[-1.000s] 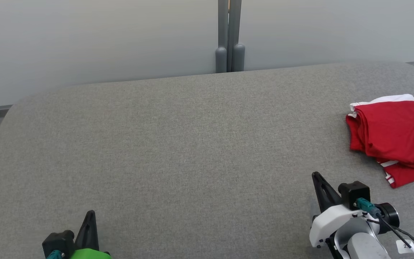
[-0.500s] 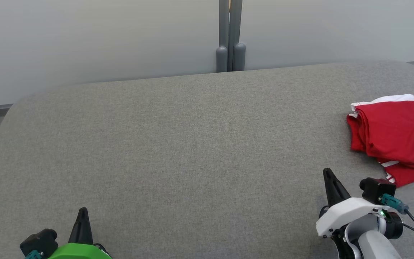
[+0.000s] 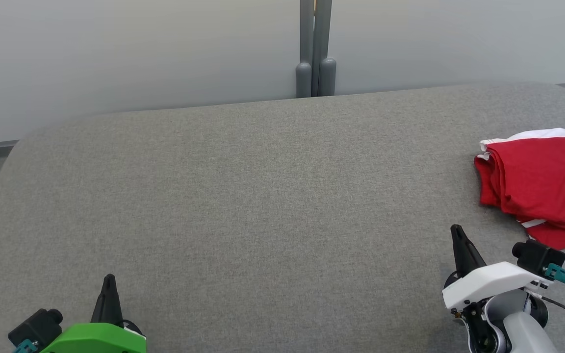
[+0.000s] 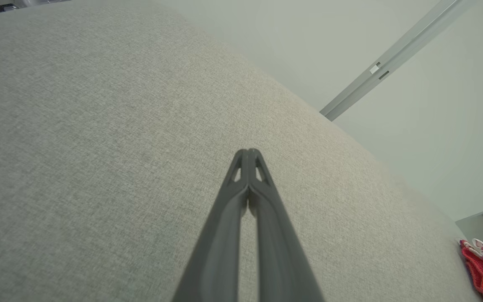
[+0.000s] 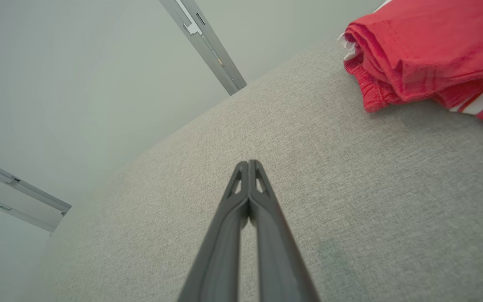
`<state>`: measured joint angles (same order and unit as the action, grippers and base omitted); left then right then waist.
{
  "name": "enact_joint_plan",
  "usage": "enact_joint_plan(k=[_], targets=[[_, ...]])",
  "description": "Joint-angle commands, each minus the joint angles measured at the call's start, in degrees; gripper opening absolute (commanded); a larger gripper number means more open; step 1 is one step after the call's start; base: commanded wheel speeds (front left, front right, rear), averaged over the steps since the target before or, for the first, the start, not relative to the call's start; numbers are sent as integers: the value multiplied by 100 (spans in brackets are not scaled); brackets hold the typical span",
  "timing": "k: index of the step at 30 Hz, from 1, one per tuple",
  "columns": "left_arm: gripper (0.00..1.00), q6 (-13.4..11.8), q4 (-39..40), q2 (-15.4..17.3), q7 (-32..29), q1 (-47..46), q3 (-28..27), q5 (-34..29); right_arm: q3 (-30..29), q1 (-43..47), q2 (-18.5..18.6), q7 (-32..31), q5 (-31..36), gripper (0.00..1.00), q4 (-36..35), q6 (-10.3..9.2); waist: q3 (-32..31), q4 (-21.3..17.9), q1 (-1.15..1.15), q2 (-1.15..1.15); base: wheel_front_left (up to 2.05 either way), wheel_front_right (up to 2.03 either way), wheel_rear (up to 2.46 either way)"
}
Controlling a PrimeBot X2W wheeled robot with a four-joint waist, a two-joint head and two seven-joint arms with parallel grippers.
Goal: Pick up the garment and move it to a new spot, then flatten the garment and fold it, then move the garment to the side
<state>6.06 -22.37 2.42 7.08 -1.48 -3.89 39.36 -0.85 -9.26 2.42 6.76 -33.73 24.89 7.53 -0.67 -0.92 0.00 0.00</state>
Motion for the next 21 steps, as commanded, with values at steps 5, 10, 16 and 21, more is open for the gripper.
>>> enact_joint_plan(k=[5, 10, 16, 21], targets=[[0, 35, 162, 33, -122, -208, -49, 520, -72, -10, 28, -134, -590, 0, -193, -2, 5, 5, 0, 0, 0, 0, 0], [0, 47, 216, 35, -222, -242, -65, 911, -117, 15, 31, -232, -1020, 0, -267, -2, 10, 10, 0, 0, 0, 0, 0], [0, 54, 281, 38, -336, -269, -83, 1356, -166, 43, 34, -348, -1510, 0, -350, -2, 15, 16, 0, 0, 0, 0, 0], [0, 60, 323, 40, -406, -287, -93, 1633, -198, 62, 36, -420, -1816, 0, -403, -2, 19, 20, 0, 0, 0, 0, 0]])
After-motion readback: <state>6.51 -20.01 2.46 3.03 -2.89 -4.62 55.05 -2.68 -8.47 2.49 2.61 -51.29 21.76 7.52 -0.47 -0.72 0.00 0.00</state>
